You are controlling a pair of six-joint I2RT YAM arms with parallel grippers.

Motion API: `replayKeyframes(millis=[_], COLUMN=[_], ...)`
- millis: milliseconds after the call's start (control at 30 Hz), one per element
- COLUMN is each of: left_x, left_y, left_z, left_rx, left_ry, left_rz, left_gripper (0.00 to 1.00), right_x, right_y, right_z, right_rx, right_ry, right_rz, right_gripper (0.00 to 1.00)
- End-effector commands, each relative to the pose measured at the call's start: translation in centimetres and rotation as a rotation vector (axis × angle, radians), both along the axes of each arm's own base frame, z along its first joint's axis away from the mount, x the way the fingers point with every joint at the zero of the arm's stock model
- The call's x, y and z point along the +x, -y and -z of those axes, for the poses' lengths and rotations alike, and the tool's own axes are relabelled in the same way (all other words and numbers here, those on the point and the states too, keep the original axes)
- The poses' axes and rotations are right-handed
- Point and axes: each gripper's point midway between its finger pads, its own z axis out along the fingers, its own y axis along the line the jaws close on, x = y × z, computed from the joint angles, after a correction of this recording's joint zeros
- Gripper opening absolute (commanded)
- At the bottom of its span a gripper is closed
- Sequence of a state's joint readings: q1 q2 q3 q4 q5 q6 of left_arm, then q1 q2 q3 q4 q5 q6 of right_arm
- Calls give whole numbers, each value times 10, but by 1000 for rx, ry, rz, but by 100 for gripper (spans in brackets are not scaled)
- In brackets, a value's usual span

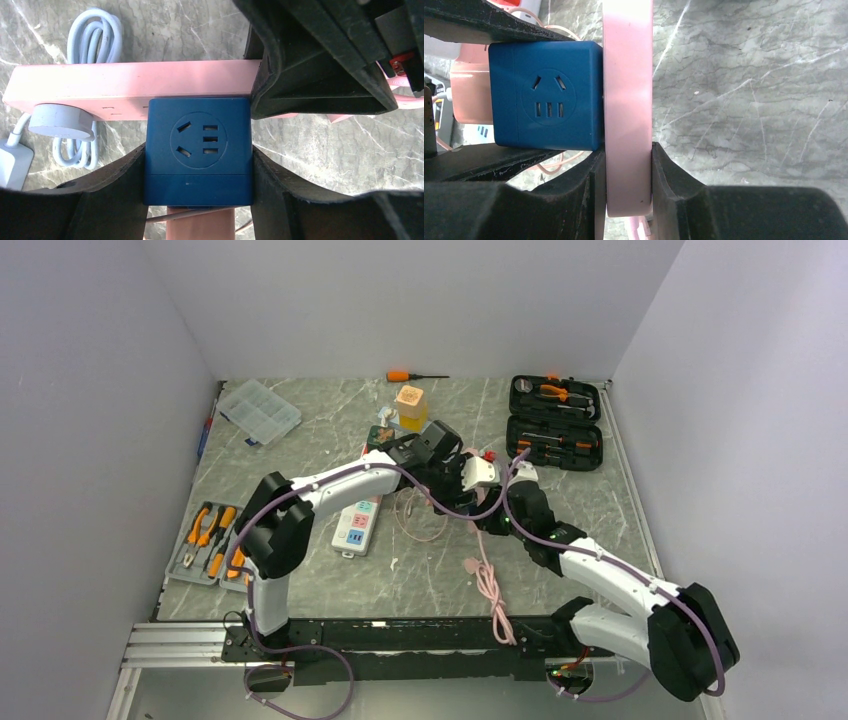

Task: Pull the plug off the socket
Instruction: Remove the plug from the socket.

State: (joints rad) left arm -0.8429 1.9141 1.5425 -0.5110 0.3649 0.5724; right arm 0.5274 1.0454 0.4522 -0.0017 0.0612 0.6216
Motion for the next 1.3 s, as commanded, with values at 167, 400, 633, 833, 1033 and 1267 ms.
replayKeyframes(millis=[167,400,633,833,1033,1267], left_x=[-9,-17,-13,-11,-14,-14], left_y=[-84,-93,-93,-81,-79,-69], left_z=[1,-6,-11,-19,-17,-19], left_rx=[164,168,148,111,105,104], left_ry=[-102,-112,-122,-141,-153,-137], left_rz=[-154,-123,-112,-93,-77,-49], left_gripper=[0,0,0,0,0,0], right_x=[22,22,24,16,20,11], right_y=[86,94,58,53,29,-13], right_z=[20,32,23,31,9,-10], right_rx=[-276,-337,-201,-146,-33,107], right_ry=[-49,-103,-54,-58,19,92], right_rz=[384,428,255,233,123,-112], right_gripper=[0,0,34,66,87,85])
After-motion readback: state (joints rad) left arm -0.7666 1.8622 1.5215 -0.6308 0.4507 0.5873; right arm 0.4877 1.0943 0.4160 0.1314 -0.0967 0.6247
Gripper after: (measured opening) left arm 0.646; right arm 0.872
